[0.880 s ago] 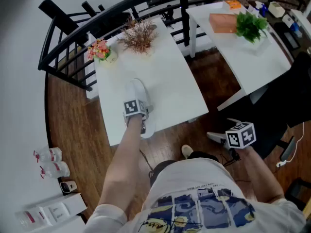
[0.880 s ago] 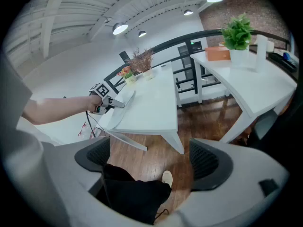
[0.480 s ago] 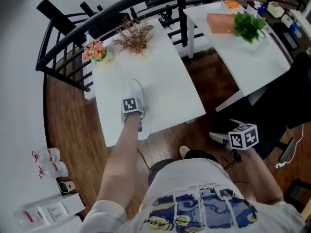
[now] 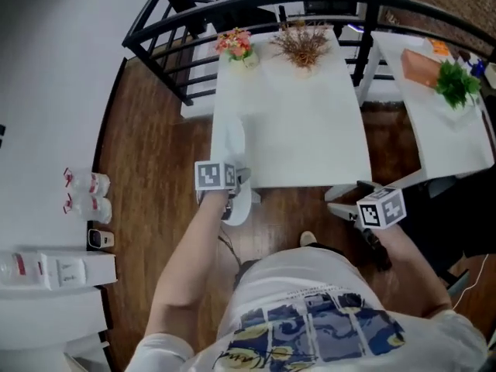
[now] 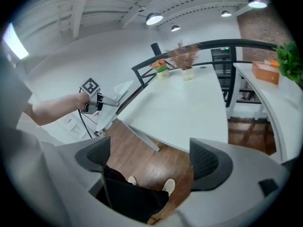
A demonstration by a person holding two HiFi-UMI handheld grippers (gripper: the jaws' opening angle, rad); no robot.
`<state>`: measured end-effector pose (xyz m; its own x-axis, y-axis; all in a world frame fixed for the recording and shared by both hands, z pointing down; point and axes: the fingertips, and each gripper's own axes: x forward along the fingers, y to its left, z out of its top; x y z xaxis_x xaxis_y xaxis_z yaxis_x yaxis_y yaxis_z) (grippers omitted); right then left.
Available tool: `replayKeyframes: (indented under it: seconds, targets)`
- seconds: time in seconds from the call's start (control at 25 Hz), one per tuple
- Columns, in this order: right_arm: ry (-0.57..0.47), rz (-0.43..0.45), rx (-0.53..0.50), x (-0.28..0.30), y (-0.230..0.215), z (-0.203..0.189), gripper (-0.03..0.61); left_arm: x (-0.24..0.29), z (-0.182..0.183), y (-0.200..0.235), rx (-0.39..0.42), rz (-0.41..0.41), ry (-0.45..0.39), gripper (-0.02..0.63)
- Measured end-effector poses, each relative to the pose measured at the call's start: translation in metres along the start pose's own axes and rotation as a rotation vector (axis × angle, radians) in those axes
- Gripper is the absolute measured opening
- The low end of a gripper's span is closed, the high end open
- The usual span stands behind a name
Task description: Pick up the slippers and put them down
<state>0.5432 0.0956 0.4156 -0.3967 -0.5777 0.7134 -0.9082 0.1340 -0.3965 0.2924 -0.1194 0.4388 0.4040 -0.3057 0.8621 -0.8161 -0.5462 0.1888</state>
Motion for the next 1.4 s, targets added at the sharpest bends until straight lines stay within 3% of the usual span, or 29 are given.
replayKeyframes:
  seconds: [0.24, 0.4, 0.56, 0.68, 0.84, 0.96, 1.16, 1.28, 1.4]
  targets:
    - [0.047, 0.062, -0.119, 0.087, 0.173, 0.019, 0.539, -0.118, -0.122, 0.187, -0.130, 0.077, -0.047, 0.428]
    - [0.111, 0.098, -0.193, 0.150, 0.305, 0.001, 0.537, -0.177, -0.223, 0.305, -0.252, 0.118, -0.050, 0.428]
    - [0.163, 0.128, -0.242, 0.216, 0.402, -0.014, 0.537, -0.195, -0.296, 0.387, -0.347, 0.142, -0.032, 0.428]
    - [0.228, 0.152, -0.270, 0.283, 0.447, -0.031, 0.520, -0.179, -0.337, 0.440, -0.454, 0.158, -0.025, 0.428]
    - [0.344, 0.172, -0.339, 0.386, 0.462, -0.045, 0.520, -0.123, -0.378, 0.485, -0.587, 0.167, 0.026, 0.428]
    - [0.423, 0.203, -0.368, 0.479, 0.459, -0.062, 0.520, -0.049, -0.406, 0.529, -0.690, 0.181, 0.049, 0.427]
    - [0.484, 0.182, -0.359, 0.701, 0.415, -0.105, 0.520, 0.136, -0.467, 0.639, -0.789, 0.236, 0.067, 0.425]
    - [0.489, 0.112, -0.396, 0.867, 0.359, -0.140, 0.520, 0.267, -0.526, 0.694, -0.854, 0.233, 0.088, 0.425]
    - [0.525, 0.080, -0.348, 1.002, 0.306, -0.192, 0.508, 0.387, -0.594, 0.723, -0.891, 0.223, 0.143, 0.425]
